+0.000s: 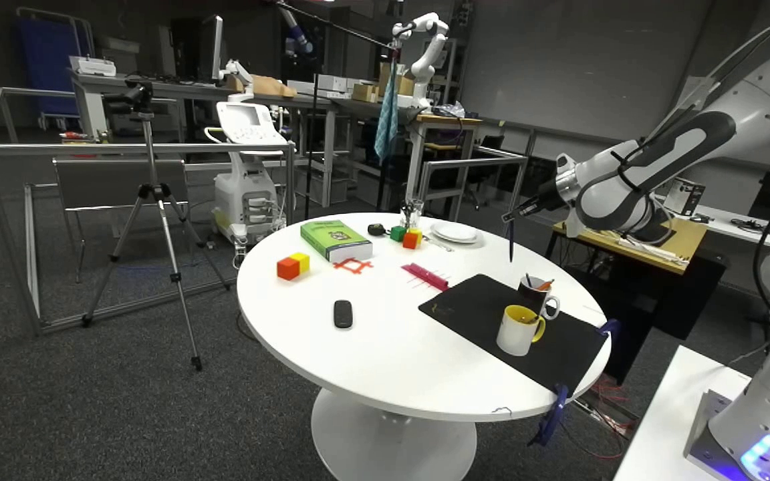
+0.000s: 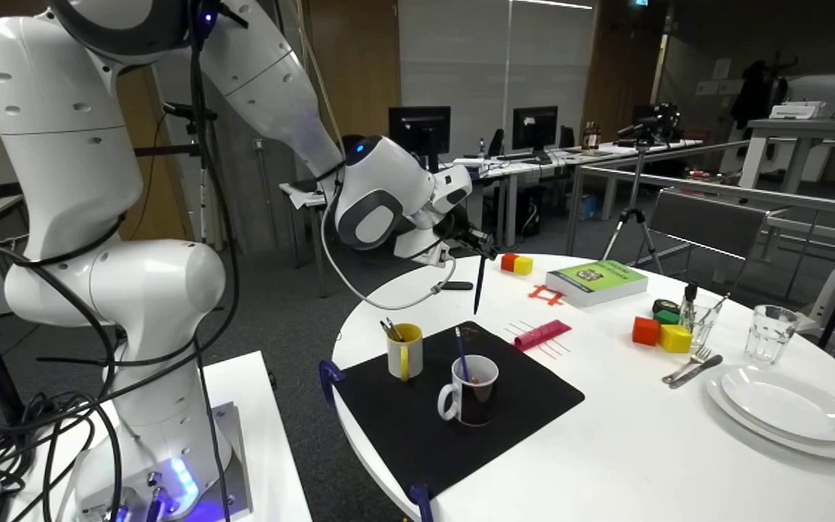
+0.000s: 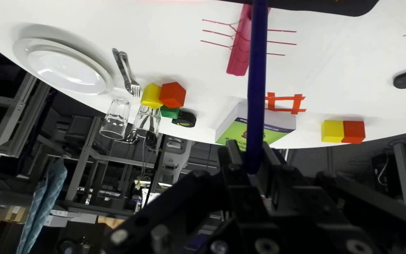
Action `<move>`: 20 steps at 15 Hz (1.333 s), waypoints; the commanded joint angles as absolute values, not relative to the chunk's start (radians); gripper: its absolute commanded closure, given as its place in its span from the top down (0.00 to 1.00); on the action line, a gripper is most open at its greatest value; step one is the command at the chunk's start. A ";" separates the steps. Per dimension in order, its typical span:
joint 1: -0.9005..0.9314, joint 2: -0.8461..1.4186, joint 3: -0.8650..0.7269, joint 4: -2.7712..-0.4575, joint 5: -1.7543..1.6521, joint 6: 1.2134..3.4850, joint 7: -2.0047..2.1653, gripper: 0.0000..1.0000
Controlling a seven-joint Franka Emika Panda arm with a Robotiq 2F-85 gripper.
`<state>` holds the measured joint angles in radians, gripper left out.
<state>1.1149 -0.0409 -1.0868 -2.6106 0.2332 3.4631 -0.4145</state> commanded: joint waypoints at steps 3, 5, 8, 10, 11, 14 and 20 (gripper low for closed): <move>1.012 -0.110 -1.034 -2.616 0.350 3.463 -0.615 0.04; 0.982 -0.115 -1.016 -2.628 0.375 3.461 -0.654 0.04; 0.950 -0.140 -0.997 -2.666 0.377 3.460 -0.699 0.04; 0.936 -0.158 -0.986 -2.699 0.369 3.460 -0.710 0.04; 0.932 -0.175 -0.982 -2.723 0.358 3.460 -0.713 0.04; 0.755 -0.171 -0.855 -2.788 0.171 3.455 -0.563 0.04; 0.722 -0.185 -0.871 -2.776 0.110 3.443 -0.568 0.04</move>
<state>0.7306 -0.1300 -0.8563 -2.7761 0.1272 3.4579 -0.5330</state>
